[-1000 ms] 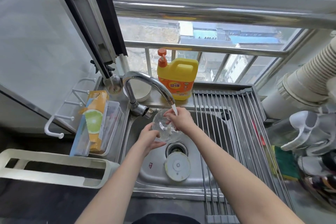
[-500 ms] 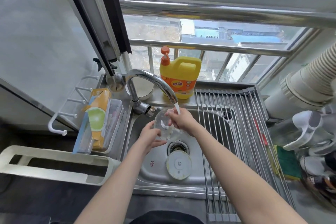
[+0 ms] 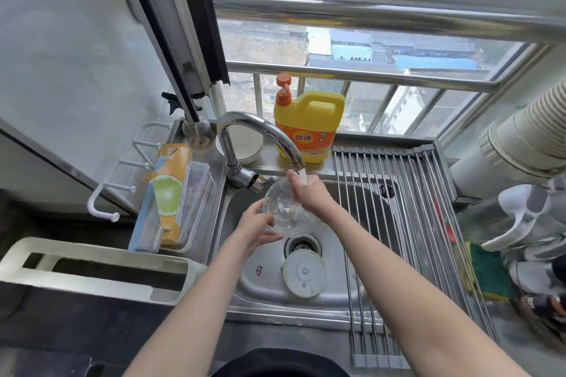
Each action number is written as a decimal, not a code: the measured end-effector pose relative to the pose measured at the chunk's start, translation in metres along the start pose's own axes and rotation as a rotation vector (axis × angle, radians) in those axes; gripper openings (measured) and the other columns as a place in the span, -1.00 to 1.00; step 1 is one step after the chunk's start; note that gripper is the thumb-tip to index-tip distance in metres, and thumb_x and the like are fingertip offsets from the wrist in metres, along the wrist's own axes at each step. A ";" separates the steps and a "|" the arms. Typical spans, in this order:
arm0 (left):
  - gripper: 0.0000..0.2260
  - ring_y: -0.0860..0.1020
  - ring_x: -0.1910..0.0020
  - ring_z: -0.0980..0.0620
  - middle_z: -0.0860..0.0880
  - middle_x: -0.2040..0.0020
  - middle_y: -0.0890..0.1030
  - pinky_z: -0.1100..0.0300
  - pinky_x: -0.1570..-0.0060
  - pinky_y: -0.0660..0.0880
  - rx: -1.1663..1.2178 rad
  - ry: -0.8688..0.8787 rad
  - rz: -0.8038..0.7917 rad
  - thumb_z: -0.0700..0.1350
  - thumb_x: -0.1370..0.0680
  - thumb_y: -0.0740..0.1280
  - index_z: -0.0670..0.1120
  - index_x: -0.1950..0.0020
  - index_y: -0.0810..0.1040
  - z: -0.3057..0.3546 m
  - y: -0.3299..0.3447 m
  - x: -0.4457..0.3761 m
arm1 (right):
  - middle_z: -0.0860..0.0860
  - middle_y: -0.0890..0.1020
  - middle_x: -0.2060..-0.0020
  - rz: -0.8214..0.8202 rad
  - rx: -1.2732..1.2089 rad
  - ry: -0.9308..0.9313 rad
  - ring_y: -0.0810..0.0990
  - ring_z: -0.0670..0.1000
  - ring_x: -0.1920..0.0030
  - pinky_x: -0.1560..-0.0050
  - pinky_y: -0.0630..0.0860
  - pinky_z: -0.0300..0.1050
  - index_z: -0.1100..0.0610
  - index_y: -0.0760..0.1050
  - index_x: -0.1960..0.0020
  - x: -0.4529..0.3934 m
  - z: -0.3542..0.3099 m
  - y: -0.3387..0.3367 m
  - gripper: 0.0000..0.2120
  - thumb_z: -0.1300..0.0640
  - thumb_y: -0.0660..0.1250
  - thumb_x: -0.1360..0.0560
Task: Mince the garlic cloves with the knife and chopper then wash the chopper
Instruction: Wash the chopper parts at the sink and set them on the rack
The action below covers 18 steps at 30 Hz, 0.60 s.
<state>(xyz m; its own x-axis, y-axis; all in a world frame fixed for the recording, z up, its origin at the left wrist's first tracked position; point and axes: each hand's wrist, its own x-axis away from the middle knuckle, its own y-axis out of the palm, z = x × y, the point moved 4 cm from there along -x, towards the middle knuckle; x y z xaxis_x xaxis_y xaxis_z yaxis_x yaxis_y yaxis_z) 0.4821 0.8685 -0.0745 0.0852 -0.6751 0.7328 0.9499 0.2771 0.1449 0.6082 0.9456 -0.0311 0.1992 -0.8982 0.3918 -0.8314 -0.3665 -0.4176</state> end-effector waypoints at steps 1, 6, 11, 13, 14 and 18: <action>-0.41 0.62 0.17 -0.23 -0.15 -0.22 0.54 -0.03 0.16 0.64 0.009 -0.001 -0.001 -0.50 -0.41 0.07 -0.05 -0.35 0.43 0.001 0.000 0.001 | -0.02 0.44 0.51 -0.003 -0.041 -0.001 0.36 -0.04 0.49 0.43 0.31 -0.21 0.10 0.41 0.40 -0.001 0.000 -0.001 -0.51 -0.11 0.10 -0.62; -0.42 0.58 0.21 -0.21 -0.14 -0.15 0.53 0.08 0.31 0.63 -0.004 -0.004 0.003 -0.49 -0.42 0.05 -0.04 -0.30 0.46 0.004 0.000 0.007 | -0.02 0.44 0.41 -0.085 -0.075 0.065 0.29 -0.06 0.48 0.52 0.17 -0.22 0.12 0.47 0.12 -0.006 0.011 -0.004 -0.75 0.26 0.04 -0.57; -0.45 0.59 0.22 -0.22 -0.16 -0.16 0.52 0.10 0.35 0.62 0.009 -0.018 -0.002 -0.49 -0.43 0.06 -0.05 -0.28 0.46 0.003 0.001 0.007 | -0.04 0.57 0.17 -0.213 -0.227 0.066 0.44 -0.09 0.33 0.32 0.35 -0.19 0.11 0.24 -0.25 -0.003 0.010 0.003 -0.79 0.19 0.08 -0.62; -0.44 0.59 0.21 -0.23 -0.16 -0.14 0.53 0.09 0.34 0.62 0.021 -0.025 -0.001 -0.49 -0.43 0.06 -0.06 -0.30 0.45 0.002 0.002 0.007 | 0.01 0.62 0.09 -0.232 -0.277 0.019 0.54 -0.06 0.27 0.20 0.46 -0.17 0.15 0.28 -0.24 -0.003 0.006 0.005 -0.79 0.17 0.12 -0.62; -0.44 0.59 0.21 -0.23 -0.14 -0.11 0.54 0.08 0.34 0.63 0.028 -0.028 -0.002 -0.50 -0.42 0.06 -0.06 -0.30 0.45 0.002 0.003 0.007 | 0.05 0.64 0.09 -0.230 -0.315 0.001 0.58 -0.03 0.25 0.15 0.51 -0.16 0.19 0.35 -0.21 -0.003 0.004 0.005 -0.81 0.15 0.15 -0.62; -0.49 0.59 0.21 -0.24 -0.12 -0.04 0.56 0.08 0.35 0.63 0.038 -0.040 -0.013 -0.50 -0.43 0.05 -0.06 -0.22 0.46 0.001 0.003 0.009 | 0.11 0.69 0.12 -0.126 -0.336 -0.071 0.69 0.04 0.13 0.06 0.60 -0.15 0.16 0.57 0.00 -0.003 -0.002 -0.001 -0.89 0.13 0.34 -0.54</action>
<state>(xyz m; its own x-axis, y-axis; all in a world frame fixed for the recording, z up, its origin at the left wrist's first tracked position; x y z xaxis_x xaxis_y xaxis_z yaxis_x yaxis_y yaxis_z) 0.4858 0.8644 -0.0668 0.0603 -0.6513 0.7564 0.9387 0.2947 0.1788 0.6081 0.9489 -0.0303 0.3370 -0.8700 0.3598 -0.9197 -0.3860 -0.0721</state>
